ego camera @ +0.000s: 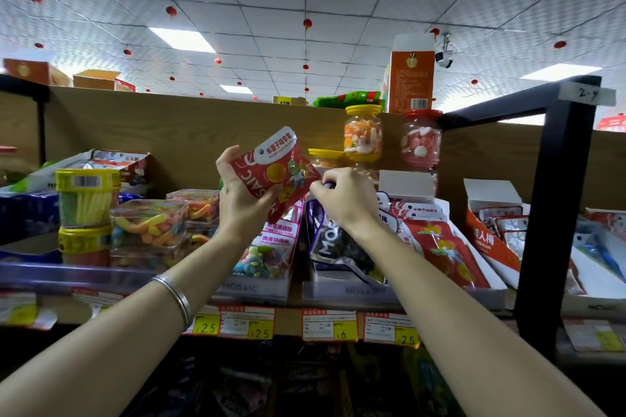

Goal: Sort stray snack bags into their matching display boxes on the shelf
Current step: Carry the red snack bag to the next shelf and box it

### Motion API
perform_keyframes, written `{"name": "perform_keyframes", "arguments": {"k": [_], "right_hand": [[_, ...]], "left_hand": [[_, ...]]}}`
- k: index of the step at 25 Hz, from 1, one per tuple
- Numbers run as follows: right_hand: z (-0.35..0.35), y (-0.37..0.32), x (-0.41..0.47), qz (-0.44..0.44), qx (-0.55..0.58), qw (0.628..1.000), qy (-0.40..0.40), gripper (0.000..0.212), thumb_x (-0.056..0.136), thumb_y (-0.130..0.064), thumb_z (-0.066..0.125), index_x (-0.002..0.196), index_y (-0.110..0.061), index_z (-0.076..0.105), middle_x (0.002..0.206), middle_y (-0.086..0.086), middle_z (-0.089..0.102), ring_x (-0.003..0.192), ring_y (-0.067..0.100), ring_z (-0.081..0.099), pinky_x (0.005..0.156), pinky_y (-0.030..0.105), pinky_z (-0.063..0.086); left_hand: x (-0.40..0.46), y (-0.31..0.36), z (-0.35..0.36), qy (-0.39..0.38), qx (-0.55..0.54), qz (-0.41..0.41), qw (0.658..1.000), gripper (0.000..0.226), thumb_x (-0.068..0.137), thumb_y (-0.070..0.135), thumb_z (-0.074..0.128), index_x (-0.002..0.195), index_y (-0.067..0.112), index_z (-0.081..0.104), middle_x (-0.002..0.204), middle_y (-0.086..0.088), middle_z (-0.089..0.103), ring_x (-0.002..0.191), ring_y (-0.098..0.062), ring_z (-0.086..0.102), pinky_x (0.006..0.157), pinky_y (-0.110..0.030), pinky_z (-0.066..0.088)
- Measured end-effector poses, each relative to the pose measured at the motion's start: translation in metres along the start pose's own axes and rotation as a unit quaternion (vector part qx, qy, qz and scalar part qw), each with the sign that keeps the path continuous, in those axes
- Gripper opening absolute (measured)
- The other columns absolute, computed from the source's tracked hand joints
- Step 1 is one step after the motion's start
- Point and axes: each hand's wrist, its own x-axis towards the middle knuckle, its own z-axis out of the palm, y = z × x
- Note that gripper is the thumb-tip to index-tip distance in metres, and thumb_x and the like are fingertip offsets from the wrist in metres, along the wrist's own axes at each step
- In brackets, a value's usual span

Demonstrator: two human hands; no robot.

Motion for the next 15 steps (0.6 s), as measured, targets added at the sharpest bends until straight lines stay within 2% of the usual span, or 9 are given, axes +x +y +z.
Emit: {"name": "perform_keyframes", "arguments": {"k": [7,10,12,15], "right_hand": [[-0.003,-0.001,0.012,-0.071,-0.026,0.996,0.044,0.042,0.080,-0.018,0.057,0.043,-0.018,0.036,0.040,-0.004,0.033,0.041,0.017,0.032,0.041,0.023,0.018],[0.000,0.004,0.012,-0.097,-0.047,0.992,0.058,0.035,0.081,-0.020,0.057,0.048,-0.016,0.049,0.043,0.001,0.044,0.043,0.020,0.039,0.042,0.022,0.020],[0.007,0.010,0.005,-0.108,-0.070,0.991,0.030,0.033,0.083,-0.021,0.056,0.052,-0.012,0.058,0.045,0.002,0.050,0.043,0.019,0.042,0.049,0.023,0.024],[0.013,0.022,-0.009,-0.084,-0.094,0.988,-0.086,0.047,0.093,-0.039,0.048,0.057,-0.012,0.060,0.054,0.001,0.054,0.054,0.020,0.051,0.061,0.026,0.032]], "left_hand": [[-0.001,0.001,0.000,0.003,-0.007,0.000,1.000,0.084,0.076,0.003,0.075,0.136,0.026,0.021,0.114,0.003,0.047,0.112,-0.017,0.053,0.090,-0.033,0.053],[0.000,0.002,0.000,0.005,-0.019,-0.008,1.000,0.084,0.076,0.002,0.075,0.135,0.027,0.021,0.120,-0.002,0.047,0.113,-0.017,0.053,0.090,-0.032,0.053],[0.001,0.001,0.000,0.004,-0.021,-0.006,1.000,0.082,0.076,0.003,0.075,0.133,0.028,0.022,0.122,-0.005,0.048,0.115,-0.018,0.053,0.090,-0.034,0.053],[0.004,-0.005,0.001,0.009,0.011,-0.029,0.999,0.068,0.076,0.010,0.076,0.127,0.021,0.032,0.127,-0.016,0.050,0.119,-0.030,0.052,0.097,-0.047,0.048]]}}
